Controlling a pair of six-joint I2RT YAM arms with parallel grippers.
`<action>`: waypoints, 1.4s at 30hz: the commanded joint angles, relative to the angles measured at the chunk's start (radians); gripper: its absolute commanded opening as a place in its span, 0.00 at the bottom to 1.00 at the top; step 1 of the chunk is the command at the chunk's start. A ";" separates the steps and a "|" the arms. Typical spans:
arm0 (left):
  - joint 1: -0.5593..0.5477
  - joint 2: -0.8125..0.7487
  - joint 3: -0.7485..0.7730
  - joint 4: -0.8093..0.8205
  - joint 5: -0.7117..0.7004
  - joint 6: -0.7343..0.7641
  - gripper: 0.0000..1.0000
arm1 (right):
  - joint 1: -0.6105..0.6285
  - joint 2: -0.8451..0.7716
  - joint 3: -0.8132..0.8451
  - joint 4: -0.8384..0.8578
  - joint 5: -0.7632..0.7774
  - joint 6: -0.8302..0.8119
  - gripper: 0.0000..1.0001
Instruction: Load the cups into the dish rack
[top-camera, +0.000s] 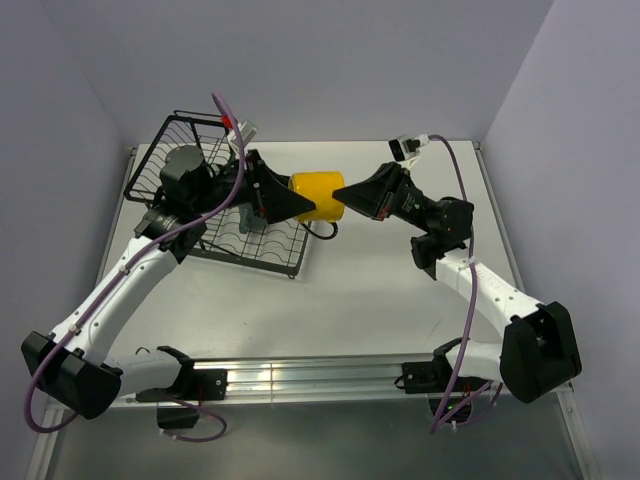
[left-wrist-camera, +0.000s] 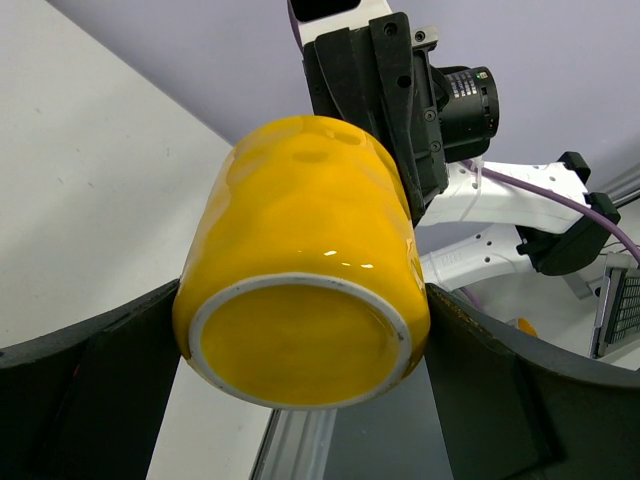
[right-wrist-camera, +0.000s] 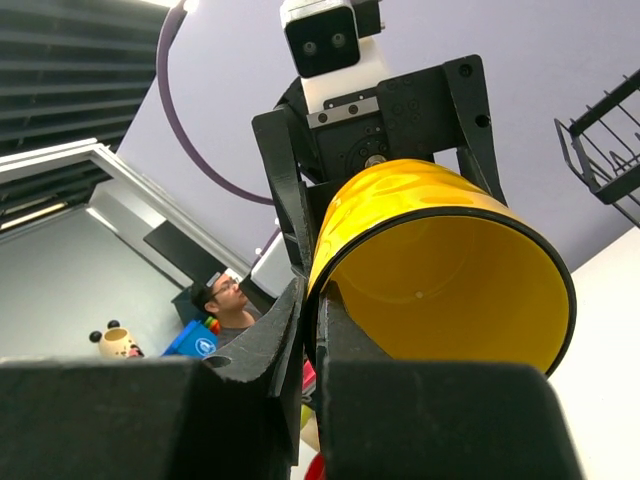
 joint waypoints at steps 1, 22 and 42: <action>-0.016 0.028 0.009 0.004 -0.012 0.007 0.99 | 0.028 -0.018 0.083 0.162 0.034 0.010 0.00; -0.027 0.019 0.006 0.050 -0.021 -0.032 0.00 | 0.044 -0.053 0.052 -0.010 0.069 -0.138 0.09; 0.025 0.003 0.061 -0.057 -0.114 0.003 0.00 | 0.043 -0.226 0.046 -0.634 0.255 -0.498 0.40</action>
